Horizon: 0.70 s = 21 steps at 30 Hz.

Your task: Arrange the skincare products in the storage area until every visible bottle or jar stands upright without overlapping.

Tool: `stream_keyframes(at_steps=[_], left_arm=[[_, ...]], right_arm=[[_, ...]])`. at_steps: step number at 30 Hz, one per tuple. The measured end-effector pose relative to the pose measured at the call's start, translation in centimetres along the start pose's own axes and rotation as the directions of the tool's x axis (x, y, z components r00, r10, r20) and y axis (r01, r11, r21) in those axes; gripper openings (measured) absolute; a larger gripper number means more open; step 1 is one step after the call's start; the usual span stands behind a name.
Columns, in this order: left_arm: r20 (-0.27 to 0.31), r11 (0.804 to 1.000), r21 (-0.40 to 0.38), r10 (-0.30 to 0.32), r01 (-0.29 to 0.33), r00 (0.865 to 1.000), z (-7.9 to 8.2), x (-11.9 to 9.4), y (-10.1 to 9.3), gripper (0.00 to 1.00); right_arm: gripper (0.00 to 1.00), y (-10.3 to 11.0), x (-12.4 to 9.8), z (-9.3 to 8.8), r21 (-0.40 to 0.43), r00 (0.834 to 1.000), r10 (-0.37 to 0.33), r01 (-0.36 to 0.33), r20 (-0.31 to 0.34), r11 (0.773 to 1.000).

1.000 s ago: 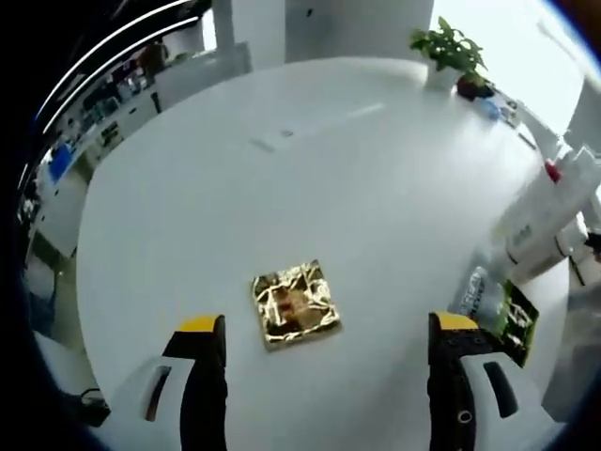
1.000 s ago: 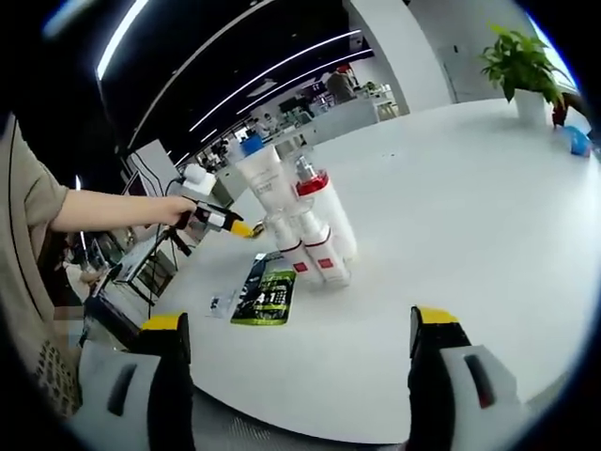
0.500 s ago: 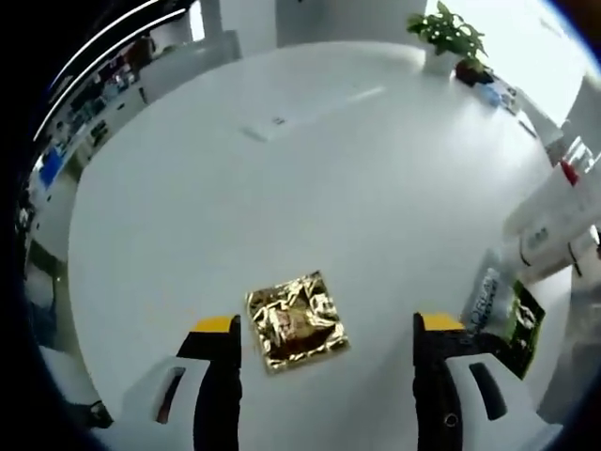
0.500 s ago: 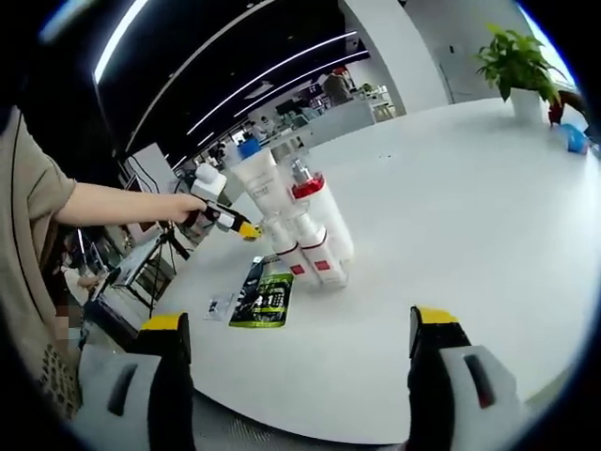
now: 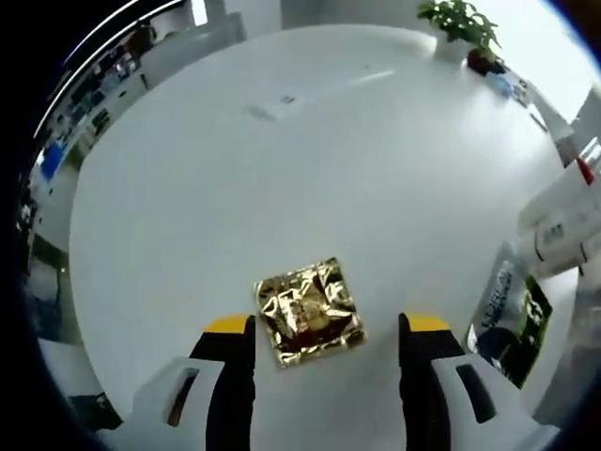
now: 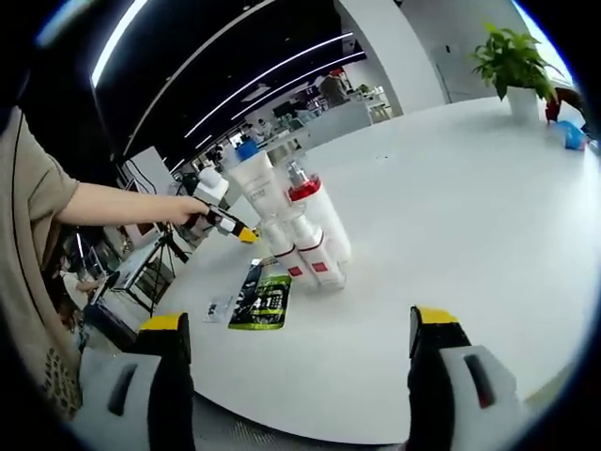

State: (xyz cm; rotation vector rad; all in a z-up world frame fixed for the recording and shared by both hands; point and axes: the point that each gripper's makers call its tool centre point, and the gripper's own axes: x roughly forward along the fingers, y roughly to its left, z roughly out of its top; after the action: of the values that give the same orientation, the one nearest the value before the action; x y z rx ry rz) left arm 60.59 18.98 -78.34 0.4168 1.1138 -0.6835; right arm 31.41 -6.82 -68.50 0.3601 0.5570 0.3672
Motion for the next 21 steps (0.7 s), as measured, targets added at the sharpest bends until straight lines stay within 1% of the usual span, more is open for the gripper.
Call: stream_keyframes(at_steps=[3, 10, 12, 13, 21], left_arm=[[-0.02, 1.0, 0.02, 0.019, -0.019, 1.0, -0.05, 0.15, 0.29, 0.54], [-0.031, 1.0, -0.008, 0.03, -0.03, 0.999, 0.01, 0.01, 0.6, 0.48], [-0.029, 1.0, -0.01, 0.027, -0.028, 0.999, 0.11, 0.01, 0.68, 0.42], [-0.027, 1.0, -0.006, 0.027, -0.027, 0.999, 0.19, -0.05, 0.8, 0.37], [-0.025, 1.0, -0.005, 0.024, -0.024, 0.999, 0.02, -0.25, 0.59, 0.37]], right_arm=[[0.97, -0.03, 0.01, -0.02, 0.001, 1.0, -0.002, 0.002, -0.002, 1.0], [0.97, -0.07, 0.08, -0.15, -0.001, 1.0, -0.005, 0.005, -0.01, 1.0], [0.97, -0.07, 0.09, -0.2, -0.001, 1.0, -0.006, 0.006, -0.012, 1.0], [0.97, -0.07, 0.09, -0.2, -0.001, 1.0, -0.006, 0.006, -0.012, 1.0], [0.97, -0.13, 0.06, -0.24, -0.005, 1.0, -0.01, 0.009, -0.014, 1.0]])
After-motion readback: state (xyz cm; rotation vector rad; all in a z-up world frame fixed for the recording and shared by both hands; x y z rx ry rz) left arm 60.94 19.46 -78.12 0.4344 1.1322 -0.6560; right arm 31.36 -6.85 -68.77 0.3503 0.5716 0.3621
